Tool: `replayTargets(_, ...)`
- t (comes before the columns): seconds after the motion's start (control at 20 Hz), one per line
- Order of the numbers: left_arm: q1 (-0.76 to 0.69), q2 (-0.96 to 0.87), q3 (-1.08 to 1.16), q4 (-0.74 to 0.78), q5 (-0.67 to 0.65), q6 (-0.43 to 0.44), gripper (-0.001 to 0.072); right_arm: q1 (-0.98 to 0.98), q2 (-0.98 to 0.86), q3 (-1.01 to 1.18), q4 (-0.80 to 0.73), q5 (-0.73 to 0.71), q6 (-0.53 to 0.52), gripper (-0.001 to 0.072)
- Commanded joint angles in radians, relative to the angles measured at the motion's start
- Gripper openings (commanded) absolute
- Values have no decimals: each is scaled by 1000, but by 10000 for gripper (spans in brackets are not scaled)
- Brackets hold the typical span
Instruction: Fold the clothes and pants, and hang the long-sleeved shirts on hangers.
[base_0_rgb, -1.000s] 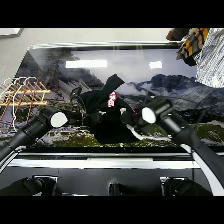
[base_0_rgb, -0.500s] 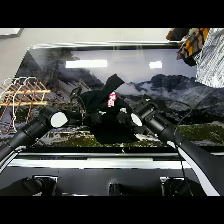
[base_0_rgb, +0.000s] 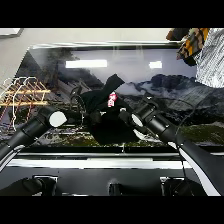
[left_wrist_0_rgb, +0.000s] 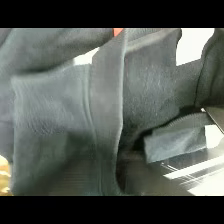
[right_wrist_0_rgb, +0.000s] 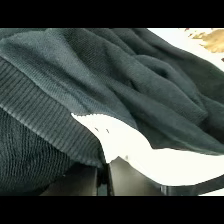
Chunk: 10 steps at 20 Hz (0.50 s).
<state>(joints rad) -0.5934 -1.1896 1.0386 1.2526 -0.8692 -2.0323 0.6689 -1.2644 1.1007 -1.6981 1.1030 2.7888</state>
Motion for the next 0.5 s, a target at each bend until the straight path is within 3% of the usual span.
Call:
replayTargets(0.0,71,9,74,-1,-110,127,664,1,35,6,4,53,-82,52)
replayTargets(0.1,128,8,174,-1,-183,260,677,2,49,6,16,79,-143,52)
replayTargets(0.3,161,-43,309,-1,-213,350,677,2,49,6,27,97,-182,53)
replayTargets(0.45,132,-143,379,-3,-316,475,677,2,49,6,34,95,-183,53)
